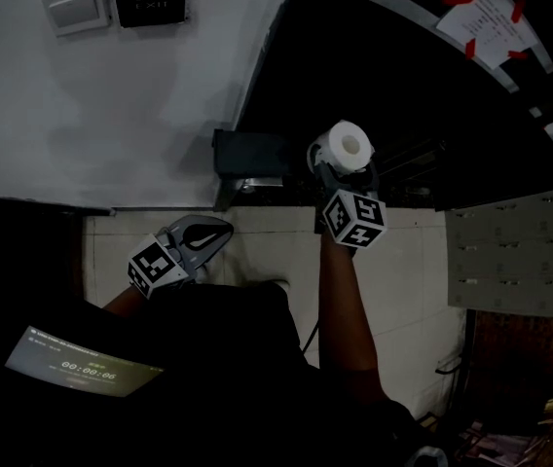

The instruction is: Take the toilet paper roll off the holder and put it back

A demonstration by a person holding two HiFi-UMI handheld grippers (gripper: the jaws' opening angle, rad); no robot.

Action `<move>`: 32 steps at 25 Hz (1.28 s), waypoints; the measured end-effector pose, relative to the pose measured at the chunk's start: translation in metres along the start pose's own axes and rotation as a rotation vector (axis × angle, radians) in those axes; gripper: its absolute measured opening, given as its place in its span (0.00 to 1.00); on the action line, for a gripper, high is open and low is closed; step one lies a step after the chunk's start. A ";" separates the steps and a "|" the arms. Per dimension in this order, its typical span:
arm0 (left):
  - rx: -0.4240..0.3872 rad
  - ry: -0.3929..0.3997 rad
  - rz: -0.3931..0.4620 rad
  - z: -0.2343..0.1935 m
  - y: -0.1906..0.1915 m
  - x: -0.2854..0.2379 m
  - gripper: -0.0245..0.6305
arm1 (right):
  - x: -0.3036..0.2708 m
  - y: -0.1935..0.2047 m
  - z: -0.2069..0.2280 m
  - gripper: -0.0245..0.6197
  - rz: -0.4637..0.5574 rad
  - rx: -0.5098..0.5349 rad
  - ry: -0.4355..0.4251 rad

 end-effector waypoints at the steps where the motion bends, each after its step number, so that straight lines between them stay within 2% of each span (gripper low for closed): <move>1: 0.002 -0.001 -0.004 0.002 0.000 0.001 0.04 | 0.001 0.004 0.002 0.72 0.007 -0.029 0.000; 4: 0.010 -0.012 -0.015 0.005 0.000 0.005 0.04 | 0.002 0.020 0.012 0.72 0.030 -0.179 -0.004; 8: 0.014 -0.022 -0.019 0.001 0.003 0.007 0.04 | -0.003 0.049 0.025 0.72 0.052 -0.473 -0.006; 11: 0.016 -0.028 -0.021 0.001 0.003 0.009 0.04 | -0.006 0.079 0.036 0.72 0.065 -0.764 -0.015; 15: 0.018 -0.035 -0.023 0.000 0.004 0.010 0.04 | -0.010 0.135 0.045 0.72 0.097 -1.268 -0.033; 17: 0.021 -0.037 -0.025 -0.001 0.005 0.011 0.04 | -0.011 0.156 0.042 0.72 0.088 -1.411 -0.042; 19: 0.021 -0.038 -0.026 -0.001 0.004 0.011 0.04 | -0.010 0.166 0.037 0.72 0.073 -1.450 -0.045; 32: 0.028 -0.043 -0.031 -0.001 0.002 0.015 0.04 | -0.016 0.176 -0.003 0.72 0.001 -1.513 -0.116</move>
Point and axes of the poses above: the fingertips, and each gripper's own axes: x backward along the fingers, z to its right, y out of its underside, the point moved 10 cm from there along x, backward along the fingers, and after that the axes turned 3 degrees about y, right-handed, at the moved point
